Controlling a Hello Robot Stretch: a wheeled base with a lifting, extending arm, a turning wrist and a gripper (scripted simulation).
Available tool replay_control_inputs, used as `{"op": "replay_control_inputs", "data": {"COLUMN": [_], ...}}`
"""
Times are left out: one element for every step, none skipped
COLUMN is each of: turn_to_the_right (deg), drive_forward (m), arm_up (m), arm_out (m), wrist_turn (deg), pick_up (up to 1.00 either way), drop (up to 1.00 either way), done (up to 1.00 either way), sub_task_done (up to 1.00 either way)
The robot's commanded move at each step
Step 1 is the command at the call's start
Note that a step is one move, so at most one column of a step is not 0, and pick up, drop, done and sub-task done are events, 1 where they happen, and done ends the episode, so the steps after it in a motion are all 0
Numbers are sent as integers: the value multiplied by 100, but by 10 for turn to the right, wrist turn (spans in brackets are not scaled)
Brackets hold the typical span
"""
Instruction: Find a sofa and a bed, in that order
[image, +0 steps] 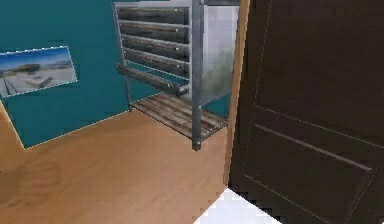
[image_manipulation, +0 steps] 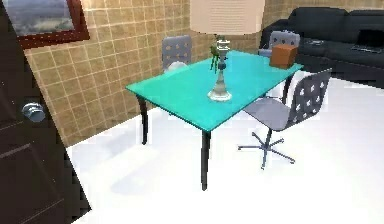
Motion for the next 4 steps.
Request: {"op": "replay_control_inputs", "data": {"turn_to_the_right": [-30,0,-450,-120], "drive_forward": [0,10,0,0], "arm_up": [0,0,0,0], "arm_out": [0,0,0,0], "wrist_turn": [0,0,0,0], "pick_up": [0,0,0,0], "drop": [0,0,0,0], "done": [0,0,0,0], "sub_task_done": [0,0,0,0]}}
